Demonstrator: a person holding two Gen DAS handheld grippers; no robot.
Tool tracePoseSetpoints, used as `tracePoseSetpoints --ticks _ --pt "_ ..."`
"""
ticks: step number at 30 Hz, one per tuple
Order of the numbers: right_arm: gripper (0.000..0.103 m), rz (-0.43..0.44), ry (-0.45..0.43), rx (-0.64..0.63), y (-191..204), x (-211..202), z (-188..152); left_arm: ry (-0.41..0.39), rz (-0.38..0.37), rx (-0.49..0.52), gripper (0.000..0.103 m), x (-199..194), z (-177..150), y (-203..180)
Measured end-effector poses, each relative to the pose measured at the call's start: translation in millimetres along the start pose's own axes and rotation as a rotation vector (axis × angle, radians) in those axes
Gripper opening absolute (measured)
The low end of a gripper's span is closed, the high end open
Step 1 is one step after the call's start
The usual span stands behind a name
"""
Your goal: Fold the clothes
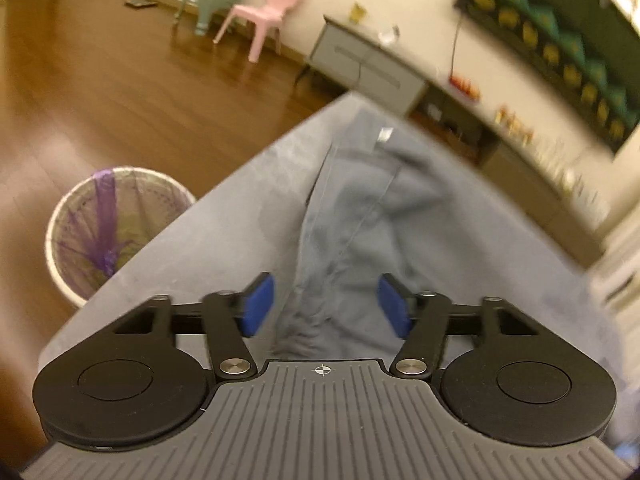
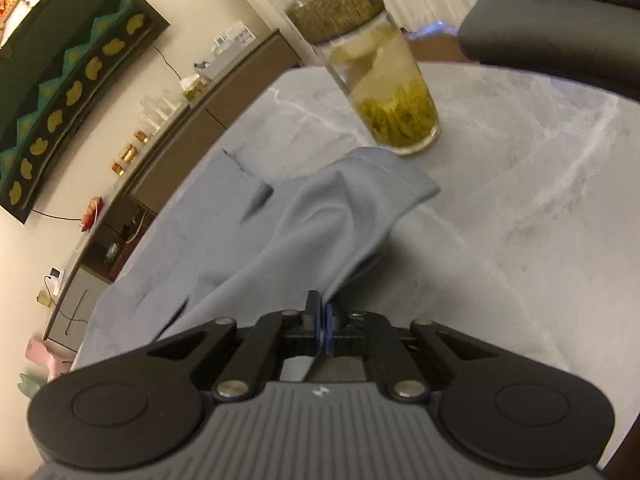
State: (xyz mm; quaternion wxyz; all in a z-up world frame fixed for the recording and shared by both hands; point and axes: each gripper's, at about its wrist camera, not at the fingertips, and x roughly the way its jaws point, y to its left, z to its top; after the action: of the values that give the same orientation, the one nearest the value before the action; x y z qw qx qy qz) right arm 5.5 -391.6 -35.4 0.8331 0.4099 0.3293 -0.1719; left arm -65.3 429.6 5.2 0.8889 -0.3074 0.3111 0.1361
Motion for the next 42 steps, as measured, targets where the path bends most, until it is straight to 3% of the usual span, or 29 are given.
tracePoseSetpoints --ticks 3,6,9,13,15,17,18,19,21,23,24,26,27,28,29,31,33,34,37,39,41,42 --pt "0.004 0.012 0.012 0.041 -3 5 1 -0.022 -0.07 -0.061 0.066 -11 4 -7" --pt "0.007 0.008 0.015 0.035 1 12 0 0.03 -0.193 -0.111 0.077 1 10 -23" --pt "0.007 0.005 0.019 0.031 -3 15 4 0.106 -0.23 -0.107 0.08 37 14 -49" --pt "0.004 0.0 -0.002 0.046 -10 15 11 0.044 -0.012 -0.072 0.071 70 26 -56" --pt "0.002 0.001 -0.012 0.058 -13 14 13 0.012 0.064 -0.04 0.067 80 30 -42" --pt "0.002 -0.02 -0.032 0.069 -16 15 16 -0.005 0.172 -0.021 0.056 89 32 -25" --pt "0.002 -0.037 -0.047 0.073 -17 15 19 -0.011 0.228 -0.016 0.056 93 32 -17" --pt "0.002 -0.055 -0.063 0.068 -17 14 22 -0.013 0.234 -0.03 0.056 92 31 -9" --pt "0.005 -0.093 -0.125 0.005 -5 2 16 -0.009 0.174 -0.087 0.058 83 28 6" --pt "0.018 -0.144 -0.256 -0.092 14 -25 -2 -0.005 0.111 -0.128 0.063 71 24 18" --pt "0.021 -0.17 -0.322 -0.14 24 -39 -12 -0.004 0.077 -0.128 0.066 63 21 19" --pt "0.042 -0.221 -0.453 -0.237 43 -66 -30 -0.001 0.015 -0.096 0.07 50 18 17" --pt "0.042 -0.215 -0.491 -0.3 57 -77 -44 0.0 -0.015 -0.076 0.071 44 17 14" --pt "0.042 -0.191 -0.515 -0.371 72 -86 -60 -0.008 -0.031 -0.051 0.075 40 18 12" --pt "0.042 -0.127 -0.48 -0.457 93 -87 -78 -0.024 -0.037 -0.024 0.078 39 21 9" --pt "0.042 0.048 -0.346 -0.641 141 -79 -115 -0.046 -0.033 -0.002 0.08 45 27 4" --pt "0.048 0.234 -0.218 -0.844 197 -68 -162 -0.05 -0.022 -0.014 0.081 60 33 4" --pt "0.057 0.328 -0.157 -0.952 226 -63 -189 -0.045 -0.022 -0.023 0.081 67 34 4" --pt "0.065 0.579 -0.06 -1.285 307 -48 -278 -0.002 -0.044 -0.052 0.081 91 33 0" --pt "0.067 0.664 0.016 -1.484 348 -28 -333 0.038 -0.069 -0.044 0.067 105 28 -4" --pt "0.066 0.699 0.092 -1.666 384 -3 -381 0.086 -0.098 0.011 0.016 123 31 -13" --pt "0.059 0.676 0.128 -1.746 397 12 -398 0.097 -0.108 0.044 0.012 130 36 -18"
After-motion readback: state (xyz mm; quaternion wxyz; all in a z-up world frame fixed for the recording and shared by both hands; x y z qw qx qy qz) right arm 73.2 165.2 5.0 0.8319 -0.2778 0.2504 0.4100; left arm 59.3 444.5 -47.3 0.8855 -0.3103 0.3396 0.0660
